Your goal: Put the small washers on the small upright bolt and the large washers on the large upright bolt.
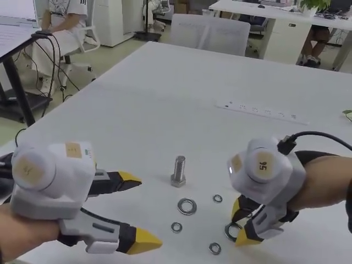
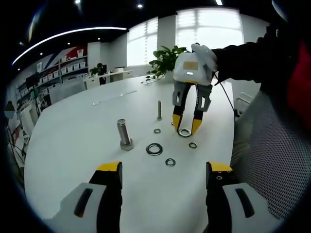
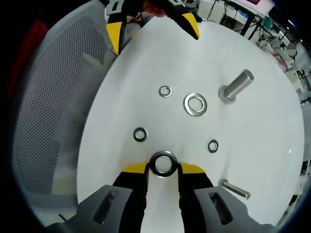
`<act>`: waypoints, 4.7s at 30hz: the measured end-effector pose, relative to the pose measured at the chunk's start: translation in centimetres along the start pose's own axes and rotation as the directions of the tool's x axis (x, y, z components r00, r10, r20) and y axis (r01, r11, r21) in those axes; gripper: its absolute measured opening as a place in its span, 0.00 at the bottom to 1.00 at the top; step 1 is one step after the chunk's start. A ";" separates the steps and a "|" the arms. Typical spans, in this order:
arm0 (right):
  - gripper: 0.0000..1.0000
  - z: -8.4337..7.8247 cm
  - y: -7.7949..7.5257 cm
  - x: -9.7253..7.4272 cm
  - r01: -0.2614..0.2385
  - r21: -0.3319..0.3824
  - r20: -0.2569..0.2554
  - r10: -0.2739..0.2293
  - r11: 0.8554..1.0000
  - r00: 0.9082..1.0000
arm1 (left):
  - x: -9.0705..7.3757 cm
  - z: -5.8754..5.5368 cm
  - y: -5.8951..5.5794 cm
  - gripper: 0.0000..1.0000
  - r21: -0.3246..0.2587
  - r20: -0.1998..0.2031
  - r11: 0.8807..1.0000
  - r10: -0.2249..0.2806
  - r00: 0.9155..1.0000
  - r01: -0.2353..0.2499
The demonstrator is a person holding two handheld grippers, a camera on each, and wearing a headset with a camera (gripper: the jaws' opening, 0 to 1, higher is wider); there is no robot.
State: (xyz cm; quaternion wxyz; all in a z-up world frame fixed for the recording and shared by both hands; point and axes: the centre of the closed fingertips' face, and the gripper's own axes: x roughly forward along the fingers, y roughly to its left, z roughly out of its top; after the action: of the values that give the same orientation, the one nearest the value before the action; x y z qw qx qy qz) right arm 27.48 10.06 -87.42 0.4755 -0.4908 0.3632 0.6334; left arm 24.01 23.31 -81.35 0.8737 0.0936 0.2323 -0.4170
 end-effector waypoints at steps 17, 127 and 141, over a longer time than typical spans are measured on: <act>0.25 -0.1 -0.2 -0.2 0.010 0.046 -0.020 -0.009 0.999 1.000 | -0.5 1.9 0.4 0.67 -0.005 0.003 1.000 -0.027 1.000 0.027; 0.23 4.5 -4.1 -8.0 0.182 0.100 0.014 -0.184 0.978 0.983 | -2.1 1.8 2.1 0.75 -0.051 0.143 0.994 0.106 0.984 -0.100; 0.23 6.6 -5.8 -9.6 0.202 0.055 0.025 -0.204 0.978 0.979 | -2.4 1.5 2.2 0.75 -0.062 0.153 0.989 0.143 0.978 -0.134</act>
State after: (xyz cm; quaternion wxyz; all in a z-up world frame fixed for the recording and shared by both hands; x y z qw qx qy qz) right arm 31.84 15.49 -76.43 0.5558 -0.5031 0.3201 0.5793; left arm 24.93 25.84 -78.91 0.9184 0.0538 0.1664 -0.3550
